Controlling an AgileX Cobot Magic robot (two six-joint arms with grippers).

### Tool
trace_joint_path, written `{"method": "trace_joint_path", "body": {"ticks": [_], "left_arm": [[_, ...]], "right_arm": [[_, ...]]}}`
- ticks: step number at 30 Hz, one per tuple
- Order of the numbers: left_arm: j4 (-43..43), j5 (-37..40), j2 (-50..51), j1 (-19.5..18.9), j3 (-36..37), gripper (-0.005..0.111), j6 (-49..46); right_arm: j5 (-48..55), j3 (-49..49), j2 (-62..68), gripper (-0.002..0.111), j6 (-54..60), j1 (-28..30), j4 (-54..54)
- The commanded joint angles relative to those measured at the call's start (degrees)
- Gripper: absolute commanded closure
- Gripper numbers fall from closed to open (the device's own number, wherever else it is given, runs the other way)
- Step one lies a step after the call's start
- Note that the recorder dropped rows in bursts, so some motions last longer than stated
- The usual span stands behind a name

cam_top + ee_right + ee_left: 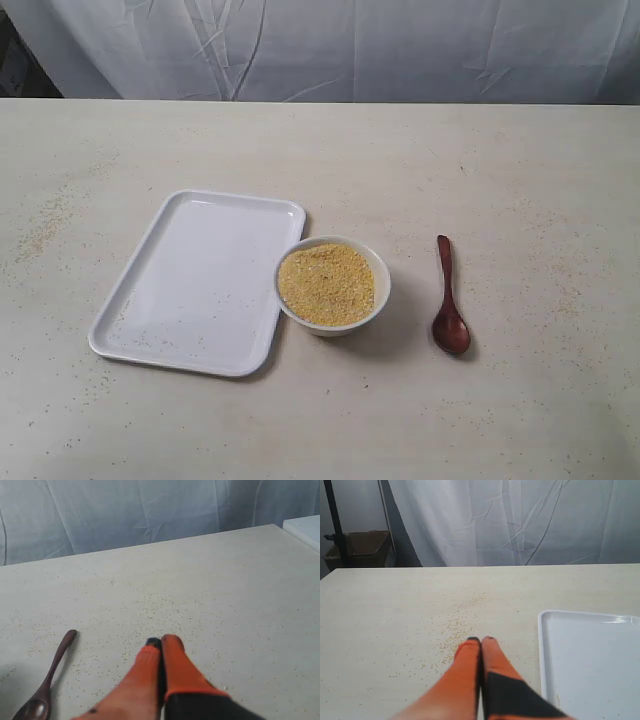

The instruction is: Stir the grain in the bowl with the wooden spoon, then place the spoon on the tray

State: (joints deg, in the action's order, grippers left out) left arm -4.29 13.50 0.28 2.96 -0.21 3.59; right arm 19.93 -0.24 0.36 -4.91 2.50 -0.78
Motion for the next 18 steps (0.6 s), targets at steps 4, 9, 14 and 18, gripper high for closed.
{"method": "trace_joint_path", "body": {"ticks": [4, 9, 14, 18], "left_arm": [[0.16, -0.27, -0.28, -0.04, 0.21, 0.107, 0.19], [0.16, -0.27, -0.28, -0.04, 0.21, 0.107, 0.19], [0.16, -0.27, -0.28, -0.04, 0.21, 0.107, 0.19], [0.16, -0.27, -0.28, -0.04, 0.21, 0.107, 0.19]], "right_arm": [[-2.71, 0.24, -0.36, 0.109, 0.22, 0.35, -0.34], [-15.86, 0.24, -0.36, 0.109, 0.22, 0.35, 0.04], [-26.07, 0.24, -0.36, 0.109, 0.22, 0.35, 0.04], [-27.31, 0.24, -0.36, 0.109, 0.22, 0.35, 0.04]]}}
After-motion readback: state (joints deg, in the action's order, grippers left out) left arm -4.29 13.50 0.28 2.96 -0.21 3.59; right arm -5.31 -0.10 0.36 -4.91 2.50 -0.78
